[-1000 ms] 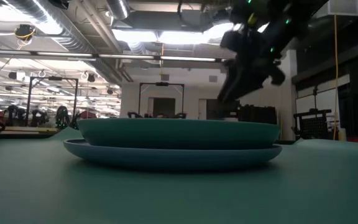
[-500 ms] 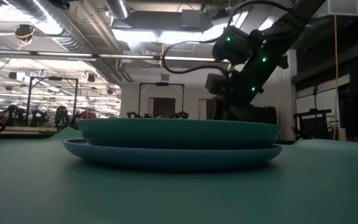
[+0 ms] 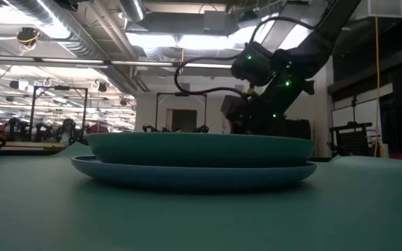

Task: Stack plastic plates
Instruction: Stack the orange plate on top of the light blue plate

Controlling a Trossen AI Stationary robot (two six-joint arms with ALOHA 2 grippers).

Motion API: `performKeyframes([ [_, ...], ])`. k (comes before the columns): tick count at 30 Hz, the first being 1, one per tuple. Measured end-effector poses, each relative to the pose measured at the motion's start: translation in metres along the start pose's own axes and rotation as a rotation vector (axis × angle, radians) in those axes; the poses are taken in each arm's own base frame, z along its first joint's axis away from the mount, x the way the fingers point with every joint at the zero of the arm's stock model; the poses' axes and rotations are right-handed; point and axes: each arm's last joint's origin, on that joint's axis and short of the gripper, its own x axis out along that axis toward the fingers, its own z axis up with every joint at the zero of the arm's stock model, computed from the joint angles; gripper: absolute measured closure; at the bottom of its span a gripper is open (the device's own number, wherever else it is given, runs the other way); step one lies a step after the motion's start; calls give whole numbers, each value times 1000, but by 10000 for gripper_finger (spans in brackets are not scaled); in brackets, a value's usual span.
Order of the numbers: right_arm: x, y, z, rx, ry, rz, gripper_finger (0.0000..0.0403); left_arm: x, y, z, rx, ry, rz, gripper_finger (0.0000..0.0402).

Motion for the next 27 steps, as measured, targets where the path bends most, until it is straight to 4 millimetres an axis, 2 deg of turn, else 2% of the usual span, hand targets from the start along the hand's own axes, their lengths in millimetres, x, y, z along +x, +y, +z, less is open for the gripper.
performKeyframes([
  [8, 12, -7, -6, 44, -55, 2, 262, 0, 0, 0, 0, 0, 0, 315],
  [14, 17, -21, -20, 182, -100, 63, 269, 0, 0, 0, 0, 0, -3, 315],
  [17, 18, -25, -25, 219, -124, 109, 291, 0, 0, 0, 0, 0, -4, 315],
  [25, 18, -25, -27, 226, -129, 131, 389, 0, 0, 0, 0, 0, -4, 315],
  [27, 18, -25, -27, 226, -127, 126, 398, 0, 0, 0, 0, 0, -4, 314],
])
